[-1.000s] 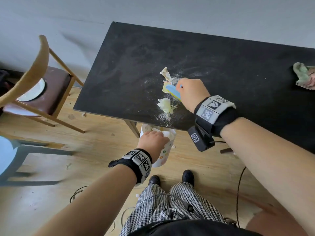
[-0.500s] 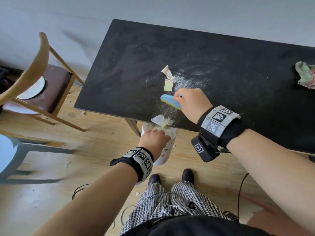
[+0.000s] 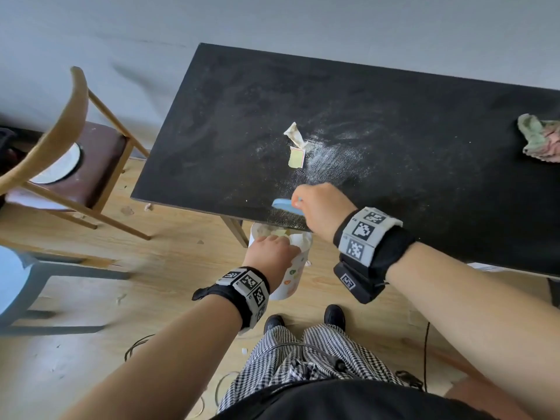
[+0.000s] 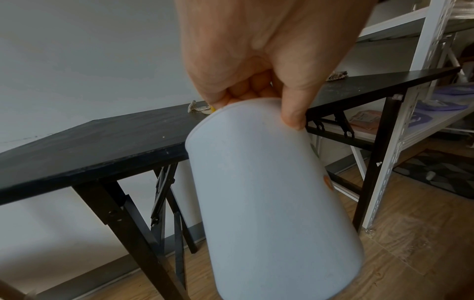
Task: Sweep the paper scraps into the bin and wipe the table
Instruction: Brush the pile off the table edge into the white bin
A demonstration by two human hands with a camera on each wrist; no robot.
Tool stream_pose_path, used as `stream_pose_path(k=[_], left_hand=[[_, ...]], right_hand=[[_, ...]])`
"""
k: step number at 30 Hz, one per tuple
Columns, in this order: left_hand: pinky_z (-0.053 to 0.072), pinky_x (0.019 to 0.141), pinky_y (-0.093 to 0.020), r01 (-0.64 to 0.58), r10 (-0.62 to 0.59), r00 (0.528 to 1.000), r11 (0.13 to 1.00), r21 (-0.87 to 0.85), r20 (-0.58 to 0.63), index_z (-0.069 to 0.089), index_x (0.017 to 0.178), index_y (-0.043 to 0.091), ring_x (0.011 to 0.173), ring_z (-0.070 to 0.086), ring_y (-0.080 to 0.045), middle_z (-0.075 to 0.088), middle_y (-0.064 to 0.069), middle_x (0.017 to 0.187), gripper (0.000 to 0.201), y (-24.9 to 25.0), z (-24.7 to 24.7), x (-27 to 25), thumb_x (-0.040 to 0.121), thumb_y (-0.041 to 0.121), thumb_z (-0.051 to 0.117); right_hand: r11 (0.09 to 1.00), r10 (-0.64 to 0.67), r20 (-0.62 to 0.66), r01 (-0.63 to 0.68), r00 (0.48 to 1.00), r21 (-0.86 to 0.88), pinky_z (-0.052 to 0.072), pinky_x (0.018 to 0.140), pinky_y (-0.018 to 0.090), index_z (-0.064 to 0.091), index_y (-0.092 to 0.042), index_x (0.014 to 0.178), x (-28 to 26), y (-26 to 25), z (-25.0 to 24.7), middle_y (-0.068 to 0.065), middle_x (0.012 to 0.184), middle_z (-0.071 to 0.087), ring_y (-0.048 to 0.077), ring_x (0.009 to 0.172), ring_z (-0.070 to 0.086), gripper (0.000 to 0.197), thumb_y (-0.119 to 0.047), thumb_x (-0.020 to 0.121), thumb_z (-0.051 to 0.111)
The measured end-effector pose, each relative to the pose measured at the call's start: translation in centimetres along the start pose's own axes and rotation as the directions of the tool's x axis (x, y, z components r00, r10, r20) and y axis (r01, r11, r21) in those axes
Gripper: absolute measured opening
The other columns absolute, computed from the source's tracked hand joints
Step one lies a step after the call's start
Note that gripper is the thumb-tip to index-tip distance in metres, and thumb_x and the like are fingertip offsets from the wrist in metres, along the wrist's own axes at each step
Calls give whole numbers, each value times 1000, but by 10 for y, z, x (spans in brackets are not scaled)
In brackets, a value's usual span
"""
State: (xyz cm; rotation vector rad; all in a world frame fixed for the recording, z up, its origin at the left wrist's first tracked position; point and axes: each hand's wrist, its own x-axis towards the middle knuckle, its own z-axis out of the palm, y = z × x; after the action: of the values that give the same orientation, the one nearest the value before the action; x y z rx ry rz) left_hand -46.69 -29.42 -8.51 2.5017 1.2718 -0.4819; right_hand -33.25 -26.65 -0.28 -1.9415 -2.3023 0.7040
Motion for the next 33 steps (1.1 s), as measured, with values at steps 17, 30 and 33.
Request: stream_pose_path(k=[17, 30, 33], left_hand=[[35, 92, -29, 88, -88, 995, 996, -12, 57, 52, 127, 28, 111, 49, -20, 52, 2, 114, 36, 14, -2, 17, 93, 19, 55], [34, 93, -29, 139, -138, 989, 990, -9, 52, 52, 127, 28, 109, 50, -21, 52, 1, 113, 34, 19, -9, 24, 94, 19, 52], [35, 94, -30, 147, -146, 988, 989, -10, 51, 52, 127, 28, 109, 50, -21, 53, 1, 113, 34, 21, -11, 23, 94, 22, 53]], right_hand=[[973, 223, -82, -227, 971, -45, 45, 77, 37, 57, -1, 116, 80, 83, -30, 21, 110, 64, 39, 102, 58, 27, -2, 92, 43], [989, 117, -90, -124, 989, -82, 46, 77, 33, 58, 1, 115, 139, 77, -73, 19, 118, 61, 38, 104, 58, 30, 4, 86, 51], [993, 62, -23, -64, 998, -97, 45, 70, 29, 61, 1, 113, 147, 63, -70, 19, 116, 63, 37, 99, 59, 27, 0, 89, 50]])
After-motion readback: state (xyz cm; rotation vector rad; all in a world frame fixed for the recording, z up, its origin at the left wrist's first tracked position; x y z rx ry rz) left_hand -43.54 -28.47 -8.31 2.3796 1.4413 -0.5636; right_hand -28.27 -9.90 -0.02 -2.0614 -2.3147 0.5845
